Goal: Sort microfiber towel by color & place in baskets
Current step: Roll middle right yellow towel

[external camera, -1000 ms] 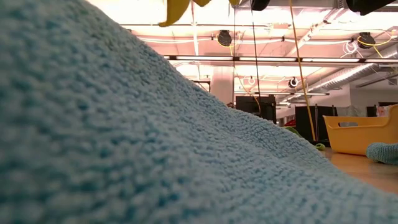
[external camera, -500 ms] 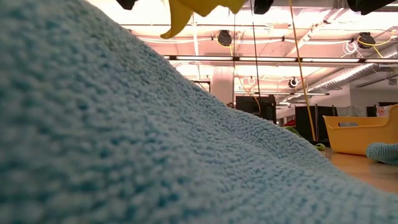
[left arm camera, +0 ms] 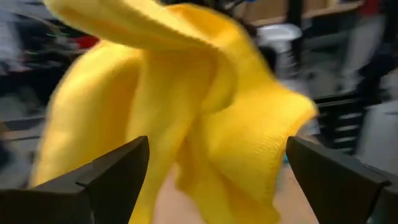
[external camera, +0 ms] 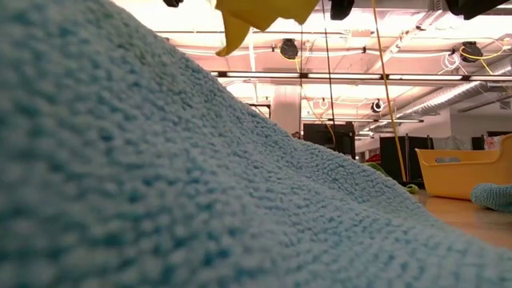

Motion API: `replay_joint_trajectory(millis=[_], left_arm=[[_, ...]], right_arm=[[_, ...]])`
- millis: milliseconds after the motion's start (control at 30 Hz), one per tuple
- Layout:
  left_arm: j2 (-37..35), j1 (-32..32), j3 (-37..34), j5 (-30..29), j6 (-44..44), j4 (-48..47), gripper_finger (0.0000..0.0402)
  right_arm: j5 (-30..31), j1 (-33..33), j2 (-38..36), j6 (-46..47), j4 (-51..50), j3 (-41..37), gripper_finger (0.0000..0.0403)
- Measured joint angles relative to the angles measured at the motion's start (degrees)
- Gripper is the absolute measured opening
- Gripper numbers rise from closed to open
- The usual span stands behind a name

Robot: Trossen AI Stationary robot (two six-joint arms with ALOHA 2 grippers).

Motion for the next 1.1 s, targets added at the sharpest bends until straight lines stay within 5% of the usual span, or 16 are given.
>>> replay_joint_trajectory(millis=[167, 633, 800, 1100], left_arm=[[1.2, 0.7, 0.0, -6.3, 2.5, 0.0, 0.038], [1.3, 4.2, 0.0, -3.1, 2.8, 0.1, 0.0358], [1.4, 5.8, 0.0, 0.0, 2.8, 0.3, 0.0268], [1.4, 7.2, 0.0, 4.4, 2.7, 3.2, 0.0017]], right_arm=[[0.1, 0.0, 0.0, 0.0, 0.0, 0.0, 0.0018], [-0.6, 0.0, 0.0, 1.6, 1.2, 0.0, 0.0018], [-0.6, 0.0, 0.0, 2.7, 0.9, 0.0, 0.0018], [-0.6, 0.3, 0.0, 5.7, -0.3, 0.0, 0.0053]])
